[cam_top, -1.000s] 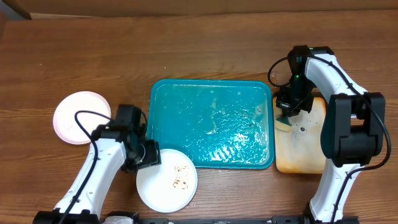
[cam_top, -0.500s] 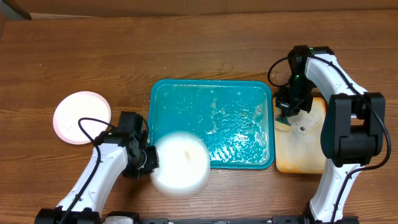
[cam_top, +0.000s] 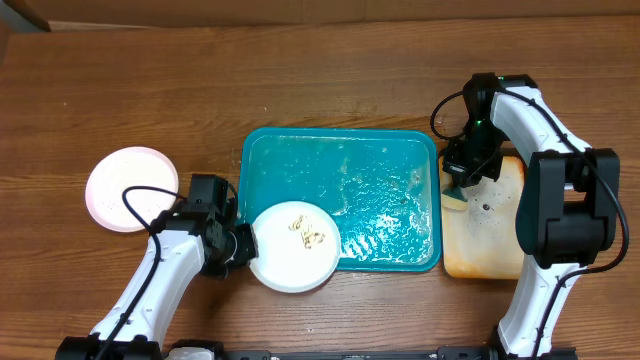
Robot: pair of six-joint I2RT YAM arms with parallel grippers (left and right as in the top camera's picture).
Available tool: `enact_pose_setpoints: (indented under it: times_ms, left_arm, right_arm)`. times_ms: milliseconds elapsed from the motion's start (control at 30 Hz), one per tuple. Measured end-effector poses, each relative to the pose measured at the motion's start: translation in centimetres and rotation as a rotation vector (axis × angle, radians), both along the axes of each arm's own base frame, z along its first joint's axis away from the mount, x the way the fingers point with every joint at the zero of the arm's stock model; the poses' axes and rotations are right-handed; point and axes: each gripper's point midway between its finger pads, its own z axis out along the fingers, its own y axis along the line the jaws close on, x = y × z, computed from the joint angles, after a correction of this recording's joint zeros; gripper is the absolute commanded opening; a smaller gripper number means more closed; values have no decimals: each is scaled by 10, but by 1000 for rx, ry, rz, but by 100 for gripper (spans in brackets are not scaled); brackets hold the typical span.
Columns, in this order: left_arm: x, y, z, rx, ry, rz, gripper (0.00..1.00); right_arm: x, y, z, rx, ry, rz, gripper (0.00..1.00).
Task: Clean dirty plates on tray and stack at the side
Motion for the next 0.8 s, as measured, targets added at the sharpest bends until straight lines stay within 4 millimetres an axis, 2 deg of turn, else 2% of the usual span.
enact_pose_setpoints:
  times_ms: [267, 333, 433, 567, 633, 733, 800]
  left_arm:
    - [67, -2, 36, 1, -168, 27, 4]
    - [82, -5, 37, 7, -164, 20, 4]
    - [92, -17, 22, 18, -96, -22, 4]
    - [88, -42, -6, 31, -6, -109, 4]
    - [83, -54, -15, 34, 19, -153, 4]
    - [85, -67, -15, 27, 8, -189, 4]
    - [85, -70, -16, 25, 10, -196, 4]
  right_arm:
    - [4, 1, -1, 7, -15, 0, 4]
    - [4, 1, 0, 8, -17, -1, 4]
    - [6, 1, 5, 6, -39, 2, 4]
    - [13, -4, 31, -19, -126, 9, 4]
    - [21, -7, 54, -40, -216, 11, 4]
    - [32, -11, 93, -64, -385, 13, 4]
    - [31, -12, 111, -74, -474, 13, 4]
